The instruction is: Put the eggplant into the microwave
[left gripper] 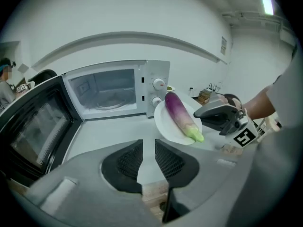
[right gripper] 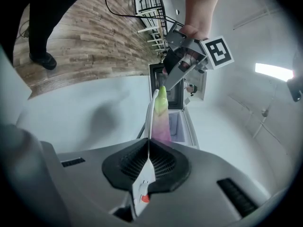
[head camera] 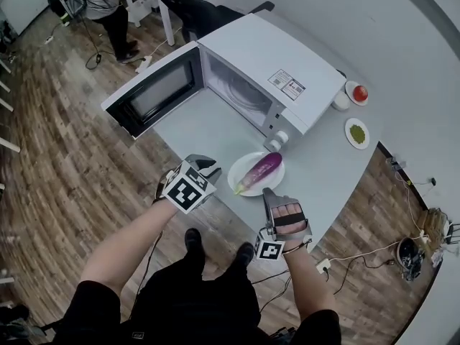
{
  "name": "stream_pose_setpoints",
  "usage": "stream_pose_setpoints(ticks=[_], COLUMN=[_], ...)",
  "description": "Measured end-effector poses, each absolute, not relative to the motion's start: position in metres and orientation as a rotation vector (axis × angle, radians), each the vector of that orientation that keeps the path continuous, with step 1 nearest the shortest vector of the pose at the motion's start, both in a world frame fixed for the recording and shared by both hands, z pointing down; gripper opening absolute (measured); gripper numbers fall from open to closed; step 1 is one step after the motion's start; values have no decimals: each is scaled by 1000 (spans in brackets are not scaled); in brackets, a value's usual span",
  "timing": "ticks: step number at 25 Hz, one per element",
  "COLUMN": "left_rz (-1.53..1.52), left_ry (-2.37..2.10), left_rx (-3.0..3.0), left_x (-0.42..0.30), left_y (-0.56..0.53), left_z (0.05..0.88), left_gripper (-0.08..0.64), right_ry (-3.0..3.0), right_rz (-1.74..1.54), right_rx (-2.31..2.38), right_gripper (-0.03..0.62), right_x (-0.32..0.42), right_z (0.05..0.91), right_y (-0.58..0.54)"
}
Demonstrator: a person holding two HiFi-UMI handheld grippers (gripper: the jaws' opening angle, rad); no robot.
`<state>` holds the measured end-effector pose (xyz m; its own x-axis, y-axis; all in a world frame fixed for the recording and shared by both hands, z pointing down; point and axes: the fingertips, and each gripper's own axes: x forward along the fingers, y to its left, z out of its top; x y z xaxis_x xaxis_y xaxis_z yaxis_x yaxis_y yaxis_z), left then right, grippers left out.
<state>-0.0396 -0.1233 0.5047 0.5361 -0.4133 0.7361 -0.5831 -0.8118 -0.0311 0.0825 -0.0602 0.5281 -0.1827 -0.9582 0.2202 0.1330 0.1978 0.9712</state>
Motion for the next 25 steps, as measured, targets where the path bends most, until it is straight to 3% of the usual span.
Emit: stream_pose_setpoints(ticks=[4, 25], left_rz=[1220, 1355], left_ry=[-880, -836], left_rx=[2641, 2856], left_x=[-59, -131], left_y=[-131, -166], left_z=[496, 473], left_gripper=[12, 8], right_ry=[-1340, -1287], right_rz=[-1231, -1172], right_rx=[885, 973], right_gripper=[21, 21], right_x=[62, -18], right_z=[527, 500], right_y=[-72, -140])
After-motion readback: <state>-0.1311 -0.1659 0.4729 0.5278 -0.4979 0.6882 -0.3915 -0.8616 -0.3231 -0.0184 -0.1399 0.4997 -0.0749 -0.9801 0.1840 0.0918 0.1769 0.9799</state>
